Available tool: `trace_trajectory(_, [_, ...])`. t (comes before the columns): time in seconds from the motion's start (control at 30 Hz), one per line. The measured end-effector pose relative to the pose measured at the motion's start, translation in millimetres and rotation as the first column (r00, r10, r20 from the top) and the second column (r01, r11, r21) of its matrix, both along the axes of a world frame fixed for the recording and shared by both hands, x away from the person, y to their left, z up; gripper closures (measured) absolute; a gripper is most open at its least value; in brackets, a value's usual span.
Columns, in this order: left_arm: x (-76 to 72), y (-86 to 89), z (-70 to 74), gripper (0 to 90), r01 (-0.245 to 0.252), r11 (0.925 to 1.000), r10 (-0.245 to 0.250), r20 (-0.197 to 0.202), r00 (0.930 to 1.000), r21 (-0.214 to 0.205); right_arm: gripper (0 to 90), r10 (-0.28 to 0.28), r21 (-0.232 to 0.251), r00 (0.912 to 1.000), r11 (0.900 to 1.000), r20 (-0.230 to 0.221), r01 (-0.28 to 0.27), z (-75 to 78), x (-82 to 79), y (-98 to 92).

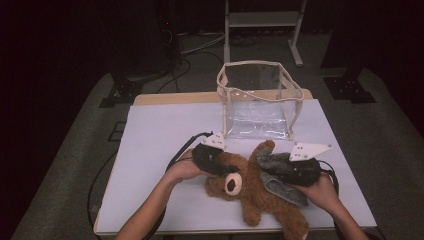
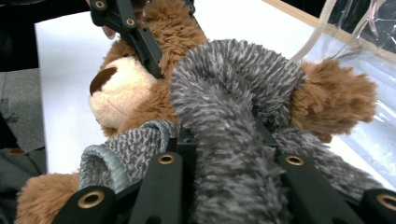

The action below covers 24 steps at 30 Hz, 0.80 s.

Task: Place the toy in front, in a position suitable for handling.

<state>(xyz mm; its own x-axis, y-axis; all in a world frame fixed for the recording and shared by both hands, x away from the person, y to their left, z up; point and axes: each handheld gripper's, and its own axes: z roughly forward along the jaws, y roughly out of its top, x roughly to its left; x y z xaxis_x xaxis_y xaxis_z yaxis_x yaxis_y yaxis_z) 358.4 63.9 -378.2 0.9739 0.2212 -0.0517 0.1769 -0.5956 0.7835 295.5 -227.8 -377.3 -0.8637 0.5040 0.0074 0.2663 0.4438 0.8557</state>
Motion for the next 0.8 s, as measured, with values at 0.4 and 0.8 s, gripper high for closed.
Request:
trace_trajectory(0.4, [13.8,34.6,20.5,51.8,-0.092,0.9956,0.089,0.098,0.9912,0.022,71.4,0.030,-0.051,0.9994,0.9983,0.017,-0.030,14.3,39.5,34.1])
trace_trajectory(0.8, [-17.9,62.7,3.8,26.2,-0.088,0.9953,0.091,0.077,0.9928,-0.040,71.8,0.114,-0.009,0.9908,0.9934,-0.074,-0.115,-4.9,24.6,42.7])
